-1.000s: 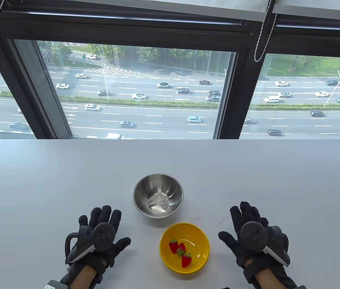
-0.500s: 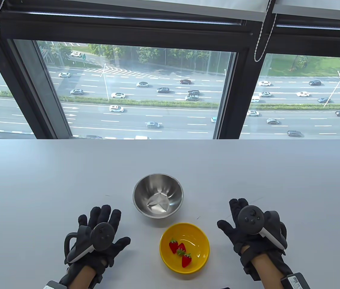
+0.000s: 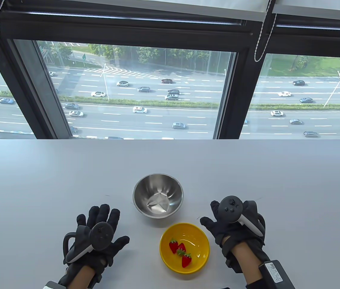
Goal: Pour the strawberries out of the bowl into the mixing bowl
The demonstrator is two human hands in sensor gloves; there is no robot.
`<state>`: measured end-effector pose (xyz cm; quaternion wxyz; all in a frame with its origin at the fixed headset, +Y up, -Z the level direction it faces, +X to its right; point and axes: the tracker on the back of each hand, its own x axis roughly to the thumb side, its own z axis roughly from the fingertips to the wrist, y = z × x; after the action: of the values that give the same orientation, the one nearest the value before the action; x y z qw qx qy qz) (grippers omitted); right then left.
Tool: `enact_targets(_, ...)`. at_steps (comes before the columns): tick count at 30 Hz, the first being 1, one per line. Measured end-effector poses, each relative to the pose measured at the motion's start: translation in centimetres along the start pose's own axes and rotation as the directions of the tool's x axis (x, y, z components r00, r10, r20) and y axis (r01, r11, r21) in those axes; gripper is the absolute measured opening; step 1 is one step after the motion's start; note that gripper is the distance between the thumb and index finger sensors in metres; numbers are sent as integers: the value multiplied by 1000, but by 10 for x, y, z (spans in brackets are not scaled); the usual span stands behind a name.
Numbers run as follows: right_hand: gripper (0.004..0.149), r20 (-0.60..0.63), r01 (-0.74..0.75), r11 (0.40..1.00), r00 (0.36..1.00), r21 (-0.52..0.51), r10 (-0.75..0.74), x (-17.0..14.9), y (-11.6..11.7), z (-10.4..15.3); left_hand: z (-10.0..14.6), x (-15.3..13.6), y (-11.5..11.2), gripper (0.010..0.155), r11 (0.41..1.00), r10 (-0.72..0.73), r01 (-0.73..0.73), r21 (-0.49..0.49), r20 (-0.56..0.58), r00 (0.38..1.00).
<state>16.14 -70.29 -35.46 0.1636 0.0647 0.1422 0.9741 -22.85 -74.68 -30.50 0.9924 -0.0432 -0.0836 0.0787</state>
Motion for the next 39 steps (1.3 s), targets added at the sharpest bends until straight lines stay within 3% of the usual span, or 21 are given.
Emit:
enact_targets(10,75,13,1,995,1000,105,-2,4,28,-9,0,-2,0,93,1000,-2,2,-7,-9,1000)
enact_targets(20,75,16,-20,989,1000,147,18,2,42,-12,0,-2,-2,92,1000,0,0,-27,-13,1000)
enact_targets(39,66,0,-9,985,1000,172,9,3,50,-14,-1,2,-7,89,998,-26,24,-64,-16,1000)
